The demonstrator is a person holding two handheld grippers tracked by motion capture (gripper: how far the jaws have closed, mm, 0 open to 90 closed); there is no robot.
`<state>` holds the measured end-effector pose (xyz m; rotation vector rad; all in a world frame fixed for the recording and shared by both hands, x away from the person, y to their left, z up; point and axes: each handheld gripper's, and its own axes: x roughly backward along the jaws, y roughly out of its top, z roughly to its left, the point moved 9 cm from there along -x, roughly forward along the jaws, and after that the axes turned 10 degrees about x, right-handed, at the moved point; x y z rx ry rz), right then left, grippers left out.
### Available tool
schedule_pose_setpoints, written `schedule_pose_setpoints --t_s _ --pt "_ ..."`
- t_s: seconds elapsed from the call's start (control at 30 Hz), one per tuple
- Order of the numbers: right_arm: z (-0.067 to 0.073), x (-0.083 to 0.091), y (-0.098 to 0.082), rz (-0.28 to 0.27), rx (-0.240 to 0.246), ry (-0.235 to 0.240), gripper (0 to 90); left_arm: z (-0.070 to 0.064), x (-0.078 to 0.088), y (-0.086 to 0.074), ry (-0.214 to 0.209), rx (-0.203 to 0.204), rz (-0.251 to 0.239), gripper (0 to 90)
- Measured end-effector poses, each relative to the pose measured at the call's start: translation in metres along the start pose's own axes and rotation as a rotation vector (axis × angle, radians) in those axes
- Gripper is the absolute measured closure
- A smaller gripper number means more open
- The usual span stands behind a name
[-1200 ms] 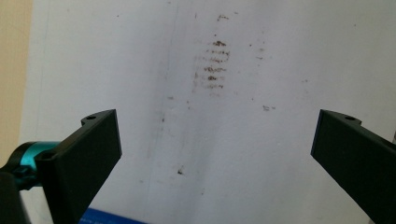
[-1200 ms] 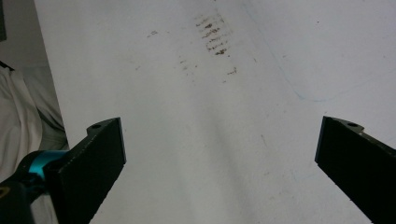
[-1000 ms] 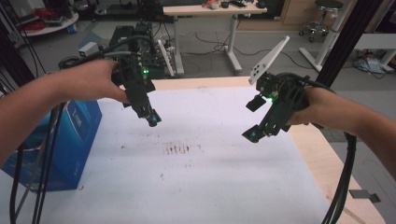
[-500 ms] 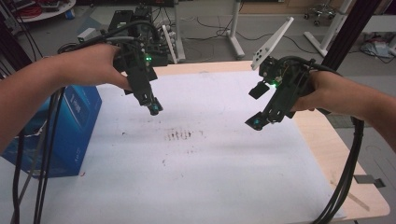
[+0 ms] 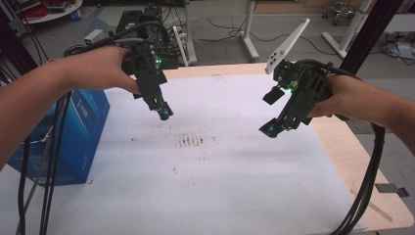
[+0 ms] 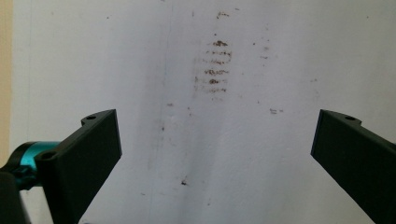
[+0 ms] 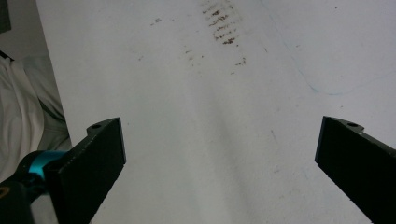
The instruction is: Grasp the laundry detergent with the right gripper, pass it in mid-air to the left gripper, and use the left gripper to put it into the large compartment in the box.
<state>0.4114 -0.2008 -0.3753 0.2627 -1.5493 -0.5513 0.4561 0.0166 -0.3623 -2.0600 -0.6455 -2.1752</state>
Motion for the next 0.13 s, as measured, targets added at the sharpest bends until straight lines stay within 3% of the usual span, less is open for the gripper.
schedule_pose_setpoints --t_s 0.13 --pt "0.0011 -0.0015 0.0004 -0.005 0.0 0.003 0.8 0.0002 -0.0006 -0.0003 -0.001 0.0 -0.001 1.6"
